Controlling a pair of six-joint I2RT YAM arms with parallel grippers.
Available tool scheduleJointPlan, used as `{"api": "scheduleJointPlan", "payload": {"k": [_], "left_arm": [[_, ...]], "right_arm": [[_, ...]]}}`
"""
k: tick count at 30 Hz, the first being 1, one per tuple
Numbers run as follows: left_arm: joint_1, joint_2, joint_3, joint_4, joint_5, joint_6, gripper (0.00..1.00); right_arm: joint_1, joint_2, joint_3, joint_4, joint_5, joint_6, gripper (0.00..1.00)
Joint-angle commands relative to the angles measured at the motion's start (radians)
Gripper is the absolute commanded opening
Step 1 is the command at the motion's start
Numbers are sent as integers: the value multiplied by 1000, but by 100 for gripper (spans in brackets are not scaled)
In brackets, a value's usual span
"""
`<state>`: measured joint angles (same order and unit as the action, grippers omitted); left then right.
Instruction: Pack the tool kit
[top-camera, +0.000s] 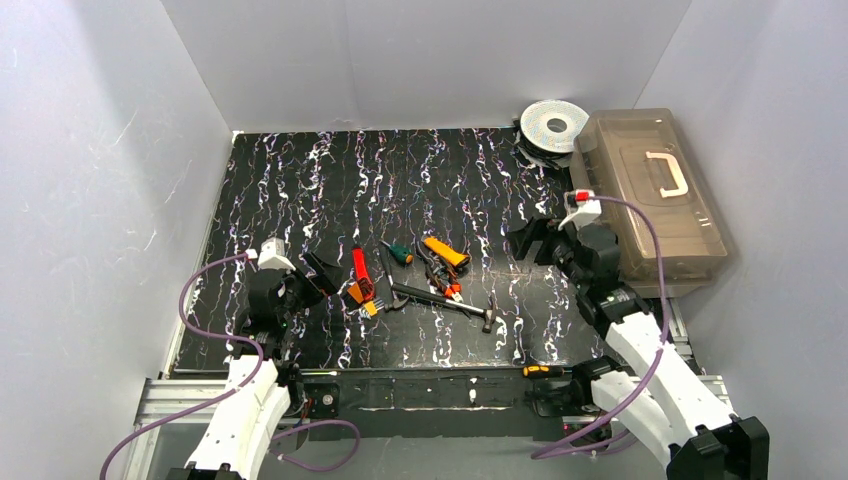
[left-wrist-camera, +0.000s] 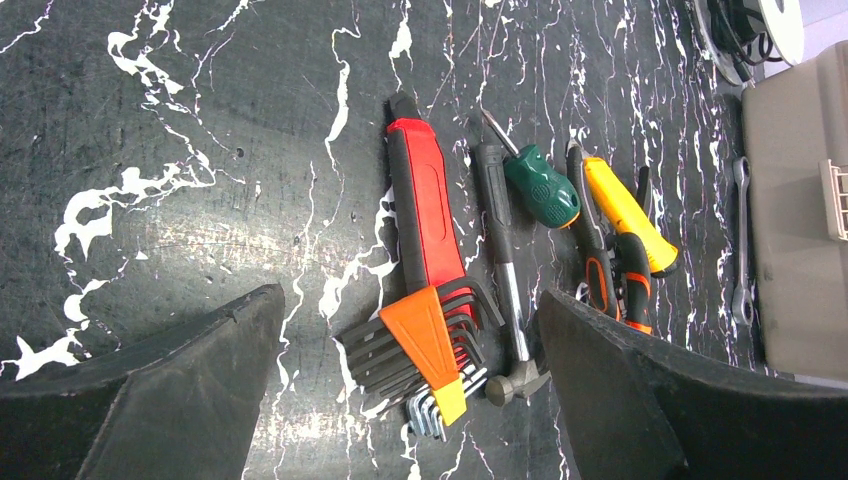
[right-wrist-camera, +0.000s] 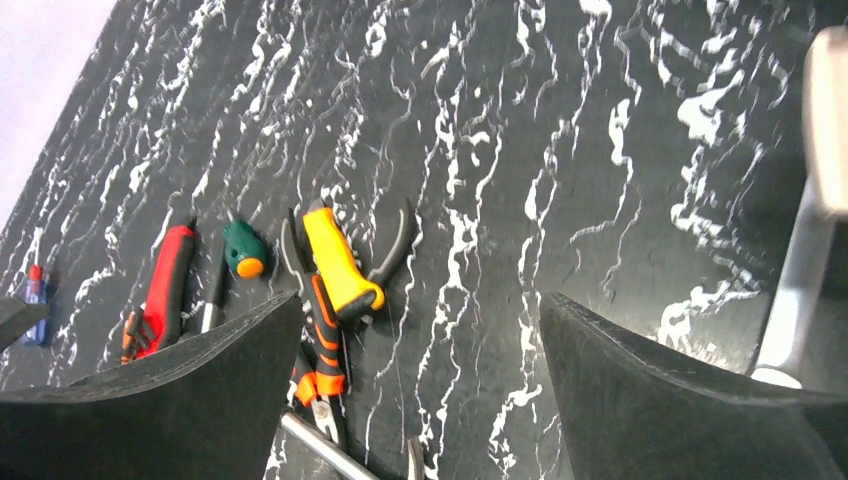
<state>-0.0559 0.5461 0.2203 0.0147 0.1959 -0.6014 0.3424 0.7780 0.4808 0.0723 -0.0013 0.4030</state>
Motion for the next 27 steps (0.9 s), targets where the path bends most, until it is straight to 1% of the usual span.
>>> {"api": "scheduleJointPlan", "payload": {"k": [1,3,4,6,8,10,12,17,20,23,27], "left_arm": [[-6,-11,-10,5,12,16,100],[-7,-12,-10,6,16,17,100],[-7,-11,-11,8,18,17,99],[-7,-9,-12,13,23,18,99],[-8,-4,-12,15,24,19,100],[-7,-2,-12,16,24,19,99],[-7,-1,-12,15,27,20,100],[-7,4,-12,18,33,20,99],[-7,7,-12,18,34,21,100],[-8,10,-12,20,36,20,99],[-7,17,-11,22,36,23,100]], "right_arm": [[8,17,209,-153,40,-83,95],[7,42,326,-240,82,-137,94],[7,59,393,-312,132,-161,94],[6,93,512,-398,253,-193,95],[0,122,606,-451,368,-230,98],[-26,156,692,-488,434,-256,98],[-100,194,751,-527,425,-260,98],[-286,320,876,-631,308,-260,98],[-366,416,950,-700,257,-283,98],[-394,522,1019,-772,260,-303,98],[-403,632,1051,-798,334,-324,99]]}}
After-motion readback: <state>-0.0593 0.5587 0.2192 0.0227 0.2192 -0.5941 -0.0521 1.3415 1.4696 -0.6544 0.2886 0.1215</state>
